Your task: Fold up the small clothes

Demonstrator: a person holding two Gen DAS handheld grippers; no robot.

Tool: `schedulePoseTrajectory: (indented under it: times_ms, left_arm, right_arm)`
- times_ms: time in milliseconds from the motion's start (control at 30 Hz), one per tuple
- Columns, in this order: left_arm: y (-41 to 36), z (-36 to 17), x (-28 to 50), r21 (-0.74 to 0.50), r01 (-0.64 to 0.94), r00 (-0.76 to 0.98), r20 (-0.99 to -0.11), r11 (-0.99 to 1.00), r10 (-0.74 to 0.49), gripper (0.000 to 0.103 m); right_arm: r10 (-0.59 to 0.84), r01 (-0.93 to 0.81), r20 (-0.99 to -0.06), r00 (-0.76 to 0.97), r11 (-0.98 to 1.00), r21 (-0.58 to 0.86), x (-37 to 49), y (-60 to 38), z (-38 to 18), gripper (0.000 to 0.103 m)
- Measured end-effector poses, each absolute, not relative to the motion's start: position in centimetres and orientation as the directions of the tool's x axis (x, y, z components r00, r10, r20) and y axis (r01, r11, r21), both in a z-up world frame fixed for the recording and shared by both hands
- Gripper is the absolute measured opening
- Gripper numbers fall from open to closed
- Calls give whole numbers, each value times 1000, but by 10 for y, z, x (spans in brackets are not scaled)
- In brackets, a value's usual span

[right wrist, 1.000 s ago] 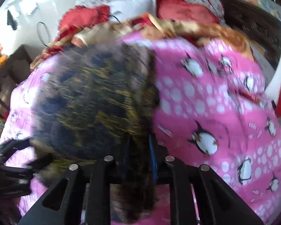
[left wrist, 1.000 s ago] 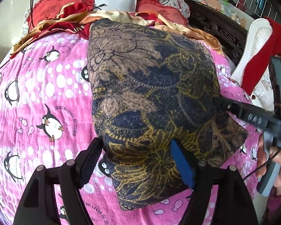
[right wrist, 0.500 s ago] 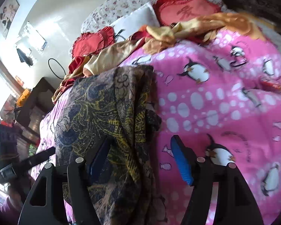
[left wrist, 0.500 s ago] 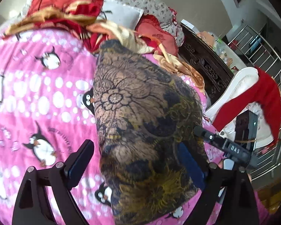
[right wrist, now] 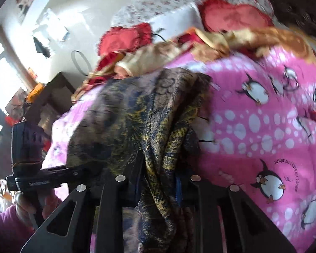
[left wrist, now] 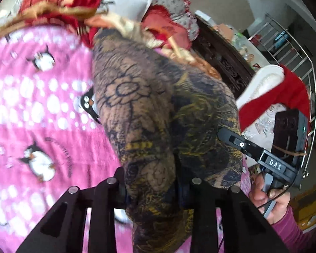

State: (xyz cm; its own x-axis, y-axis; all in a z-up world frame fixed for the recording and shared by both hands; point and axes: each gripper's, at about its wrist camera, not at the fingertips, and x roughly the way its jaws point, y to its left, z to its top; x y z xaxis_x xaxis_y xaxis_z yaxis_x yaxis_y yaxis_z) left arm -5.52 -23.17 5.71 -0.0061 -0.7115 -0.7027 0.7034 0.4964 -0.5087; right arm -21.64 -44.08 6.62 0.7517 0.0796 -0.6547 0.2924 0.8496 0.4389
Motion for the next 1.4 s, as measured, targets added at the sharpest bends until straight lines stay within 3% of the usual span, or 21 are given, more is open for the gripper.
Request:
schedulePoseTrajectory:
  times_ms: [200, 400, 500, 633, 733, 867, 1000, 1100, 1400]
  left_arm:
    - [-156, 88, -89, -457, 720, 39, -725, 523, -688, 32]
    - [-90, 50, -118, -361, 682, 73, -831, 636, -551, 35]
    - [-78, 32, -123, -323, 641, 108, -860, 696, -499, 52]
    - [-70, 51, -133, -240, 643, 239, -840, 728, -488, 70]
    - [-66, 62, -143, -208, 642, 317, -805, 738, -502, 82]
    - [-81, 54, -153, -111, 643, 394, -800, 758, -452, 82]
    - [-84, 49, -164, -56, 641, 428, -802, 765, -417, 82]
    - [-76, 58, -171, -49, 630, 459, -782, 775, -422, 82]
    - [-59, 95, -181, -67, 576, 524, -735, 815, -431, 83]
  right_arm:
    - [175, 215, -631, 755, 844, 491, -237, -382, 92, 18]
    - [286, 206, -664, 691, 802, 560, -252, -324, 55, 24]
    - [204, 307, -770, 605, 832, 462, -263, -308, 28, 24]
    - [185, 286, -739, 648, 840, 460, -296, -299, 53, 24]
    - [201, 173, -731, 652, 899, 402, -307, -269, 77, 24]
    - [175, 125, -783, 596, 944, 307, -311, -233, 61, 24]
    - [84, 244, -865, 494, 942, 230, -318, -240, 15, 22]
    - [94, 274, -856, 508, 925, 264, -327, -244, 18, 22]
    - [-80, 322, -791, 607, 934, 153, -314, -226, 79, 28]
